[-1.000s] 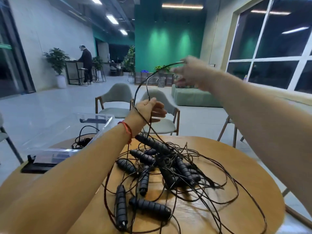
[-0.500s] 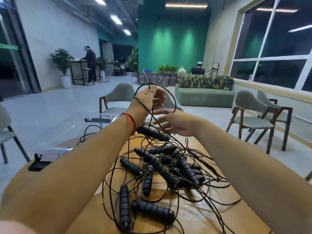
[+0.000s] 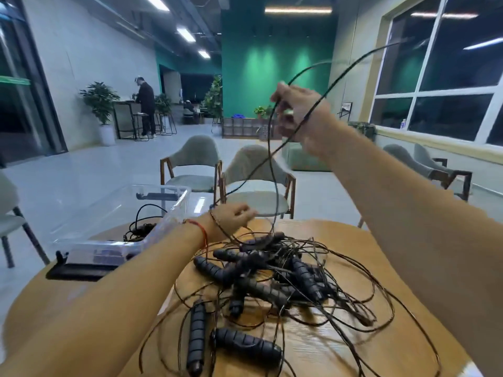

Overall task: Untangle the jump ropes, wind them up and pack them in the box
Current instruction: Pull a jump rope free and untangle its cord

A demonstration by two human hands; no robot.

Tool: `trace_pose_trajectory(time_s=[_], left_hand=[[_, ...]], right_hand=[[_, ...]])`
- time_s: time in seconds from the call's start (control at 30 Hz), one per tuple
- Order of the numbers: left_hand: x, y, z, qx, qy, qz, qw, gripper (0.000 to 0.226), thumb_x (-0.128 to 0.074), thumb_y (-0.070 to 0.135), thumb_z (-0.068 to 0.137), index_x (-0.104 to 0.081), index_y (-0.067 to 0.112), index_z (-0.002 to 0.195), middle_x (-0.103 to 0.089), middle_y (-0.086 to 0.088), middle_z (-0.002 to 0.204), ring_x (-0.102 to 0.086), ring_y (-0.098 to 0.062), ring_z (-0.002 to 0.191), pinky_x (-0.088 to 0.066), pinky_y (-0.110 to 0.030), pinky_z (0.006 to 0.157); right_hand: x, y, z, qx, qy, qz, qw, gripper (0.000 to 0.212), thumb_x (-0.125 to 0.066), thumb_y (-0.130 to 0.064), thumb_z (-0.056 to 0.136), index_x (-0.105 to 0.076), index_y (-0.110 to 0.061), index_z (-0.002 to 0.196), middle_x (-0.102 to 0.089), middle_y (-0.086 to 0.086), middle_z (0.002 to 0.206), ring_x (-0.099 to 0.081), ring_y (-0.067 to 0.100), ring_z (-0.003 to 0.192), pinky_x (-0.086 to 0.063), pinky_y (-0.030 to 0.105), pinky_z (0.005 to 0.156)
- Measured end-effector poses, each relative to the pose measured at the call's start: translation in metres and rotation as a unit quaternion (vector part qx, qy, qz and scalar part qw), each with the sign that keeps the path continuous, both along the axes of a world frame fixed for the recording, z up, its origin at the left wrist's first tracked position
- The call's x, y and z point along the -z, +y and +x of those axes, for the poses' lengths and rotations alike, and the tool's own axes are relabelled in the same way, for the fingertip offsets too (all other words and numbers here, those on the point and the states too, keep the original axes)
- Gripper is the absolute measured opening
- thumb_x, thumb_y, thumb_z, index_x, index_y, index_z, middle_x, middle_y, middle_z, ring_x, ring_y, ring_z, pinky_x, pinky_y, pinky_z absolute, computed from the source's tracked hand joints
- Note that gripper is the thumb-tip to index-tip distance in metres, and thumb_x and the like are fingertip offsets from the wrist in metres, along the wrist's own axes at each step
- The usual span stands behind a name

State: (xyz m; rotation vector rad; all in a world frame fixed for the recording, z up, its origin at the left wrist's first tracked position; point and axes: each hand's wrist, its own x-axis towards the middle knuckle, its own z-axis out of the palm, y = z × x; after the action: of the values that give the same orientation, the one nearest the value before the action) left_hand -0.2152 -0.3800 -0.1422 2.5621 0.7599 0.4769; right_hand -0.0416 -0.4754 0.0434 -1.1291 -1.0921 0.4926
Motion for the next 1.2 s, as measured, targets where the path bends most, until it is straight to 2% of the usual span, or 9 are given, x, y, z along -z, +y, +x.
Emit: trace_pose_trajectory(time_s=[0.17,0.3,0.43,0.53,0.63,0.73,0.83,1.0,1.2], left_hand=[[0.042,0.039,0.023,-0.046,-0.001,-0.005,0.999,0.023,-0.056,0.042,0.103,-0.065,0.028,0.119,-0.071,0.004,0.107,-0.067,-0.014,0.099,-0.056,-0.034,0.087],[0.142,0.263,0.035,-0.053,0.200,-0.082,0.975,0.043,-0.088,0.058,0.073,-0.066,0.025,0.090,-0.075,-0.007,0.107,-0.070,-0.021,0.081,-0.062,-0.054,0.068],[-0.015,0.059,-0.010,0.020,0.371,-0.080,0.925,0.033,-0.063,0.016,0.103,-0.070,0.036,0.128,-0.071,0.019,0.121,-0.068,-0.006,0.112,-0.061,-0.025,0.091],[-0.068,0.025,-0.034,0.000,0.448,-0.002,0.894,0.041,-0.055,0.004,0.105,-0.063,0.018,0.143,-0.068,0.004,0.139,-0.066,-0.013,0.121,-0.056,-0.009,0.075],[-0.087,0.015,-0.028,-0.072,0.268,0.059,0.959,0.033,-0.057,0.030,0.107,-0.062,0.010,0.133,-0.067,-0.009,0.135,-0.068,-0.017,0.106,-0.059,-0.031,0.083],[-0.087,-0.018,-0.001,0.002,-0.004,-0.056,0.998,0.107,-0.066,0.082,0.082,-0.027,0.026,0.164,-0.039,-0.002,0.165,-0.047,-0.024,0.144,-0.038,-0.046,0.121],[-0.059,-0.038,0.030,-0.004,-0.075,-0.112,0.991,0.126,-0.064,0.097,0.066,-0.018,0.036,0.165,-0.037,0.001,0.167,-0.043,-0.024,0.148,-0.032,-0.051,0.125],[-0.047,-0.034,0.069,-0.021,-0.212,-0.297,0.931,0.037,-0.047,0.041,0.111,-0.060,0.010,0.127,-0.072,-0.004,0.090,-0.072,-0.020,0.078,-0.064,-0.044,0.079],[-0.114,-0.023,0.064,-0.029,-0.381,-0.346,0.857,0.027,-0.040,0.029,0.114,-0.059,0.010,0.109,-0.048,0.007,0.064,-0.047,-0.006,0.048,-0.044,-0.026,0.050]], right_hand=[[-0.029,-0.015,0.015,0.025,-0.050,-0.043,0.998,0.032,-0.062,-0.039,0.107,-0.073,-0.015,0.091,-0.063,0.000,0.080,-0.062,0.016,0.066,-0.058,0.034,0.061],[-0.030,-0.023,0.023,0.051,-0.086,-0.064,0.993,0.031,-0.062,-0.041,0.107,-0.075,-0.016,0.094,-0.064,0.000,0.086,-0.065,0.016,0.072,-0.060,0.033,0.064],[-0.022,-0.025,0.039,0.084,-0.099,-0.084,0.988,0.031,-0.063,-0.042,0.106,-0.075,-0.018,0.091,-0.062,-0.003,0.079,-0.062,0.014,0.067,-0.060,0.033,0.065],[-0.018,-0.026,0.048,0.102,-0.103,-0.097,0.985,0.030,-0.064,-0.041,0.106,-0.075,-0.015,0.096,-0.062,-0.003,0.075,-0.060,0.013,0.063,-0.058,0.034,0.067],[-0.018,-0.026,0.049,0.102,-0.097,-0.095,0.985,0.029,-0.065,-0.040,0.106,-0.075,-0.013,0.098,-0.061,-0.002,0.072,-0.058,0.013,0.061,-0.056,0.033,0.066],[-0.019,-0.022,0.042,0.093,-0.093,-0.087,0.988,0.029,-0.066,-0.039,0.105,-0.073,-0.015,0.090,-0.056,-0.003,0.065,-0.053,0.014,0.055,-0.053,0.032,0.064],[-0.021,-0.021,0.032,0.076,-0.085,-0.068,0.991,0.028,-0.068,-0.039,0.104,-0.073,-0.017,0.087,-0.055,-0.005,0.064,-0.053,0.014,0.056,-0.055,0.027,0.059],[-0.011,-0.021,0.030,0.032,-0.081,-0.064,0.994,0.027,-0.065,-0.038,0.106,-0.074,-0.012,0.100,-0.063,-0.002,0.073,-0.060,0.015,0.065,-0.060,0.034,0.064],[0.072,-0.021,0.024,-0.140,-0.113,-0.197,0.964,0.042,-0.065,-0.025,0.096,-0.060,-0.009,0.134,-0.065,0.012,0.127,-0.063,0.027,0.112,-0.057,0.041,0.096]])
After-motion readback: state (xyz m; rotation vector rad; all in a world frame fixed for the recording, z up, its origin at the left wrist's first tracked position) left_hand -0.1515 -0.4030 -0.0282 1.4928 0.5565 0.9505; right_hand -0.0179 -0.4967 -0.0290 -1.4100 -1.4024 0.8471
